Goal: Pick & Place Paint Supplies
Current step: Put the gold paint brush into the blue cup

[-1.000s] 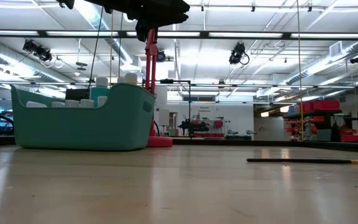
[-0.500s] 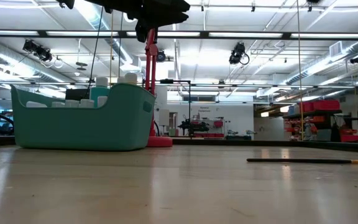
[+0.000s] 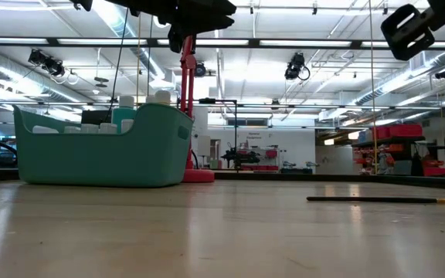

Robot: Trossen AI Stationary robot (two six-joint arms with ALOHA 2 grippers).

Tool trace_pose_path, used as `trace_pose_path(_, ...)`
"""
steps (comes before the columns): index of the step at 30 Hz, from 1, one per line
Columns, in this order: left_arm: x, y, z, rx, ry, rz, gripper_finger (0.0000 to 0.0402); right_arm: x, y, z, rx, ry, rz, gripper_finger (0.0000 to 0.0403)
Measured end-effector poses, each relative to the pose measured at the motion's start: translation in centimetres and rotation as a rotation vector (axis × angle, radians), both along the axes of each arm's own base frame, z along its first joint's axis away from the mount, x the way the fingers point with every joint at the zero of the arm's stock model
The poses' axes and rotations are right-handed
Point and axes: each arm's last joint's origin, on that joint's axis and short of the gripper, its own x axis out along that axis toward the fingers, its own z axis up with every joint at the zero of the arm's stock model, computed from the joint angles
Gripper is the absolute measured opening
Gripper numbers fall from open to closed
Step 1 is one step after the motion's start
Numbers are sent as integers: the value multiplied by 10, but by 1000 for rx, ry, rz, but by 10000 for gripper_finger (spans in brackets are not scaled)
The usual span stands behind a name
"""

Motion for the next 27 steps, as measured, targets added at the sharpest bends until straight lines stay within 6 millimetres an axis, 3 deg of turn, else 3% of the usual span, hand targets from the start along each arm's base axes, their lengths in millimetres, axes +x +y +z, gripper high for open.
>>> trace_pose_path(12, 0, 2, 0, 12, -3, 64, 114, 1, -1, 8, -56, -119, -7, 116)
trace_pose_path(19, 4, 1, -7, -9, 16, 58, 114, 4, -9, 23, -86, -292, -93, 122)
trace_pose_path(27, 25, -7, -32, -29, 14, -82, 114, 8, -23, 23, -205, -279, -277, 123)
